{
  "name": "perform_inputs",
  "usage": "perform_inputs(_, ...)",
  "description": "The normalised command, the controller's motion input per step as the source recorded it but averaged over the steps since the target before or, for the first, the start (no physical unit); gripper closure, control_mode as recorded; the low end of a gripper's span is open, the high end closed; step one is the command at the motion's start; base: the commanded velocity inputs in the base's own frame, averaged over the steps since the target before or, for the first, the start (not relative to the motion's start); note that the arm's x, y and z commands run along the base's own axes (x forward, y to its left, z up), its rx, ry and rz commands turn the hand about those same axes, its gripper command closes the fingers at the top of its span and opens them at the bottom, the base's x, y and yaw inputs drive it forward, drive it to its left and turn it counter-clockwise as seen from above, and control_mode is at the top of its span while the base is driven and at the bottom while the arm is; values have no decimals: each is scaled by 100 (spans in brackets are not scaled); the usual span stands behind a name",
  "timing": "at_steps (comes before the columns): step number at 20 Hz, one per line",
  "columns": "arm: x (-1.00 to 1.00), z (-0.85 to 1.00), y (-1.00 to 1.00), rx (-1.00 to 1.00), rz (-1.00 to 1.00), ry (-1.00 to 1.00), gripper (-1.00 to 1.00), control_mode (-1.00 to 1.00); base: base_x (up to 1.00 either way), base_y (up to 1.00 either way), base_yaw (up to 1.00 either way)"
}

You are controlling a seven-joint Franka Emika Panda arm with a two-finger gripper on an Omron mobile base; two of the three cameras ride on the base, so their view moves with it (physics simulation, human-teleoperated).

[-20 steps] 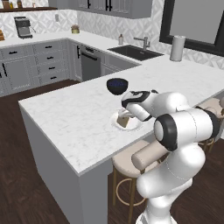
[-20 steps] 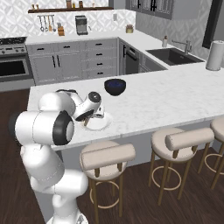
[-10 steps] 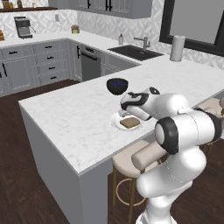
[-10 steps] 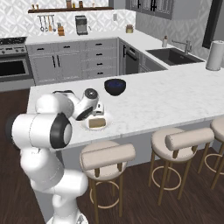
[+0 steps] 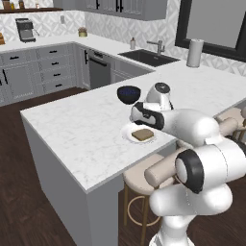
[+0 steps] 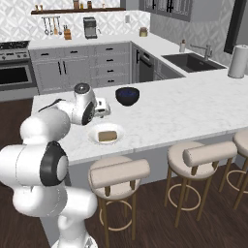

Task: Start the toaster. Once the lever pops up, take the bread to the plate on the dining counter.

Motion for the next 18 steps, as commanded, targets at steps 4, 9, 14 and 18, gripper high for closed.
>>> perform_inputs(4,-78,99,17,-16,2,-1,-100,-100,0,0,0)
perform_inputs(9,-99,73,12,-6,3,-2,-100,-100,0,0,0)
perform_inputs(14,-98,17,-2,0,3,0,-100,-100,0,0,0)
perform_inputs(18,-64,0,-14,0,1,-4,-100,-100,0,0,0)
